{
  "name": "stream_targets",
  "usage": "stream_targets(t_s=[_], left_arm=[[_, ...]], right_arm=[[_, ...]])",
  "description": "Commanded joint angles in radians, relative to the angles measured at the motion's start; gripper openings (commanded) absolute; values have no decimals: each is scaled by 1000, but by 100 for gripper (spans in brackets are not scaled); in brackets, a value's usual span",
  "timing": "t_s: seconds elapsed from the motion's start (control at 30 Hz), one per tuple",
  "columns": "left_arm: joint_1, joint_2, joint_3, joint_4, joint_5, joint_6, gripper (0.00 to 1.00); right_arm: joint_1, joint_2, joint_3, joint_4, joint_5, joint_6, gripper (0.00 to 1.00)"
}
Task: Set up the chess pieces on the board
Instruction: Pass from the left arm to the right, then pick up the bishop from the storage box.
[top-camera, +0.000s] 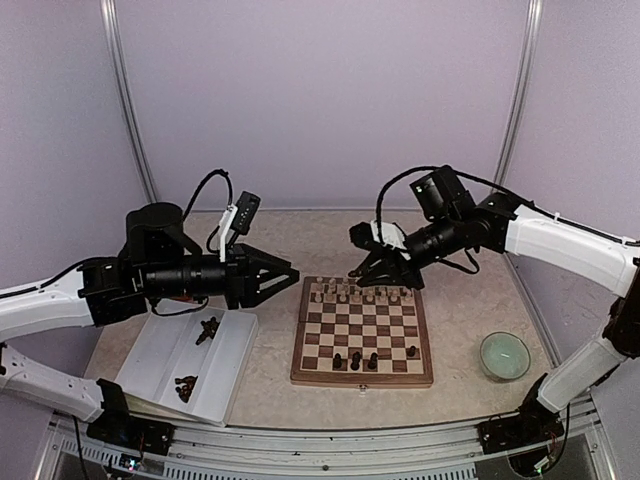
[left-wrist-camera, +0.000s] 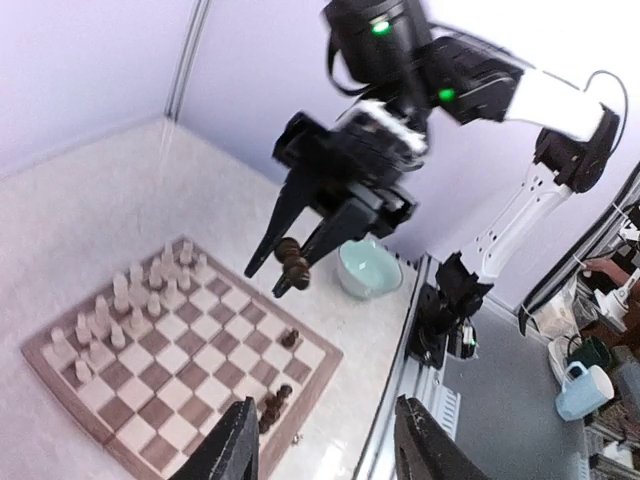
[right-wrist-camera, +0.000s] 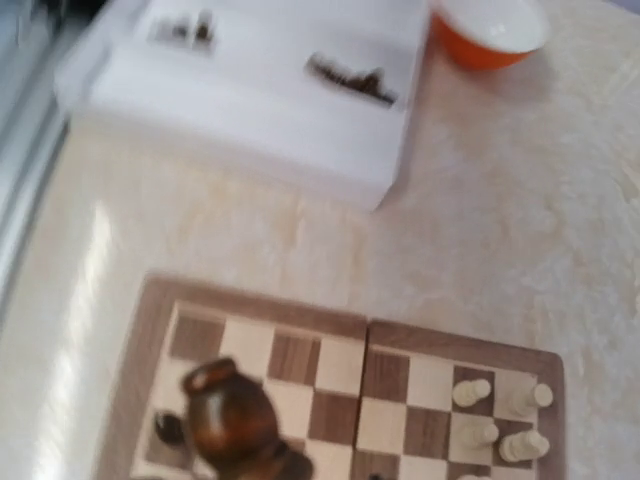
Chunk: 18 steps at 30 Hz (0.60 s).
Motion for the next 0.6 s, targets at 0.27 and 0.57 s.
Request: stream_targets(t_s=[0.27,0.57], left_arm=[[-195,134,57,332,-370,269,52],[-203,282,145,347,-338,268,51]], right_arm=[[-169,-7,-53,164,-519,335,1],[-171,-1,-59,162,-519,327,2]])
